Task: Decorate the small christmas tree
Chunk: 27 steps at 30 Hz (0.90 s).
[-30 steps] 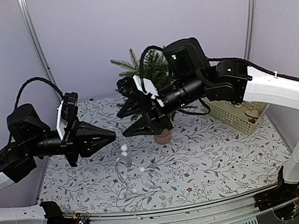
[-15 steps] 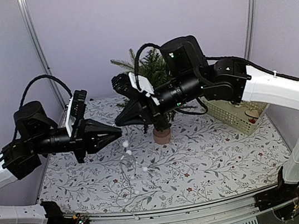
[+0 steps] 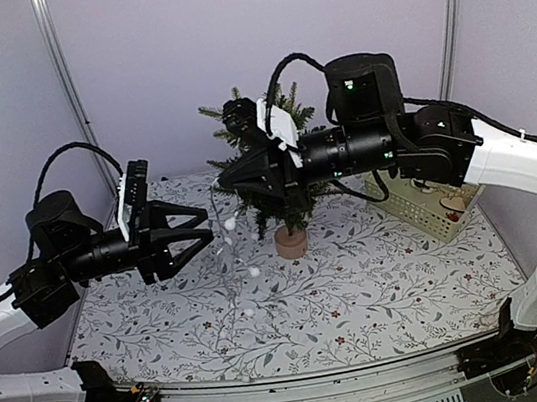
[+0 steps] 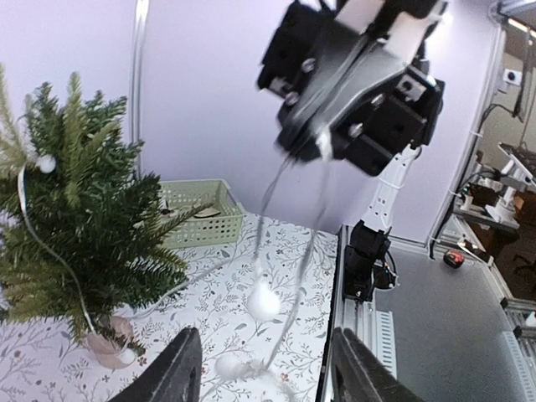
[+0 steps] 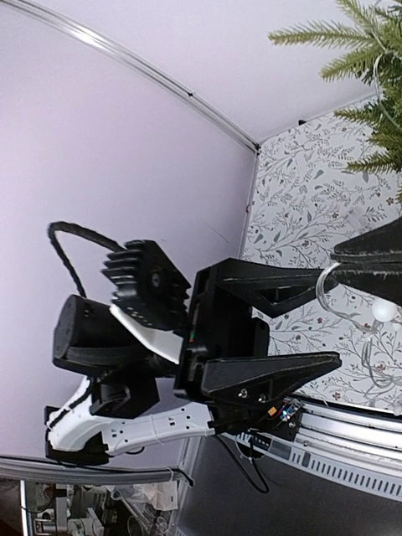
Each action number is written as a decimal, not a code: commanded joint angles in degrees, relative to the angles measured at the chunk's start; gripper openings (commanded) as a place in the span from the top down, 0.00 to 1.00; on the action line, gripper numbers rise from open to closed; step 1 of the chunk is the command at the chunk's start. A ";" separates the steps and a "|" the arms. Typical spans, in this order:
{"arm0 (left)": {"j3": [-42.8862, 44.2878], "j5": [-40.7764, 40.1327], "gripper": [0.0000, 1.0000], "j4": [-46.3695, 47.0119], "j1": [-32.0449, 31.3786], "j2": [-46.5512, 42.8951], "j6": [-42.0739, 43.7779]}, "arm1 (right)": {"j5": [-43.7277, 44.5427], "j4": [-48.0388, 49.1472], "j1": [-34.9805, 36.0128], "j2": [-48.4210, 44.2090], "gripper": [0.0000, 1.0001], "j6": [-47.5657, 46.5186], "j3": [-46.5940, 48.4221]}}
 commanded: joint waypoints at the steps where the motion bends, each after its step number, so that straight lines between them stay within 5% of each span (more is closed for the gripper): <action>1: -3.52 -1.37 0.43 4.12 3.08 -2.21 -2.74 | 4.83 4.58 0.05 -4.12 1.00 -0.37 -1.67; 7: -8.93 -6.81 0.32 7.01 4.35 -4.12 -0.75 | 4.75 4.81 0.05 -6.29 1.00 -1.54 -3.05; 13: -11.62 -11.39 0.37 12.13 4.36 0.28 3.10 | 1.58 5.68 0.10 -9.05 1.00 -2.43 -4.87; 27: -7.64 1.94 0.38 23.47 -0.12 14.63 9.20 | -1.15 5.59 0.12 -9.24 1.00 -2.54 -5.00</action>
